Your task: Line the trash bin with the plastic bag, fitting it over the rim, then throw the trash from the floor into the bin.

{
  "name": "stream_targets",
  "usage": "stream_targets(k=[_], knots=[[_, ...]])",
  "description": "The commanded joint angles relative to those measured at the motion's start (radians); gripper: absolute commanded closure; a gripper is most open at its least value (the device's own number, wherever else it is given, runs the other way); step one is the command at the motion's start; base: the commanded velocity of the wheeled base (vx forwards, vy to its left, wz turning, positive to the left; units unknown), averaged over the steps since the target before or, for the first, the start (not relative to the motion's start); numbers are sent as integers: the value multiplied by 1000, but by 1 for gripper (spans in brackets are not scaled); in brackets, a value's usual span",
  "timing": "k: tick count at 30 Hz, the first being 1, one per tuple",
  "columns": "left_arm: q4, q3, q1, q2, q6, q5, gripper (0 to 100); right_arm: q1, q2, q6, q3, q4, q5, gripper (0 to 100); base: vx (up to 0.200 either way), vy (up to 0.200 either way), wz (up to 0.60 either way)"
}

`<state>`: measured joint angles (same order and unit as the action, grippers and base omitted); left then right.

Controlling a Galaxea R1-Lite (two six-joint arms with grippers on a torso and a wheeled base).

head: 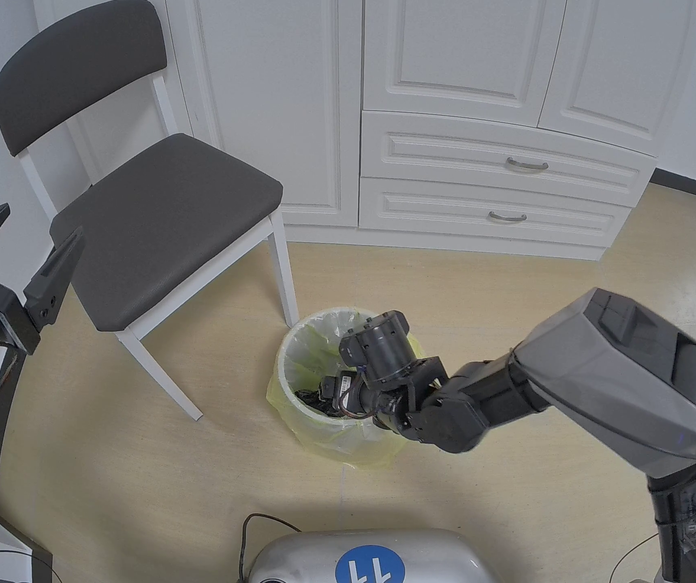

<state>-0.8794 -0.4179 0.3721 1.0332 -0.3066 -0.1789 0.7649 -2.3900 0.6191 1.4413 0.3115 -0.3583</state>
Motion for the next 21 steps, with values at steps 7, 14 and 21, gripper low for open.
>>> stream_targets(k=[7,14,21], knots=[[-1,-2,-1,-19,1,-1,0,-36,233,-659,-642,796,5,0,0,0,0],[-1,-9,-6,-27,4,-1,0,-170,153,-954,-705,1241,15,0,0,0,0],[-3,-13,-6,-27,6,-1,0,-248,218,-1027,-726,1259,93,0,0,0,0]])
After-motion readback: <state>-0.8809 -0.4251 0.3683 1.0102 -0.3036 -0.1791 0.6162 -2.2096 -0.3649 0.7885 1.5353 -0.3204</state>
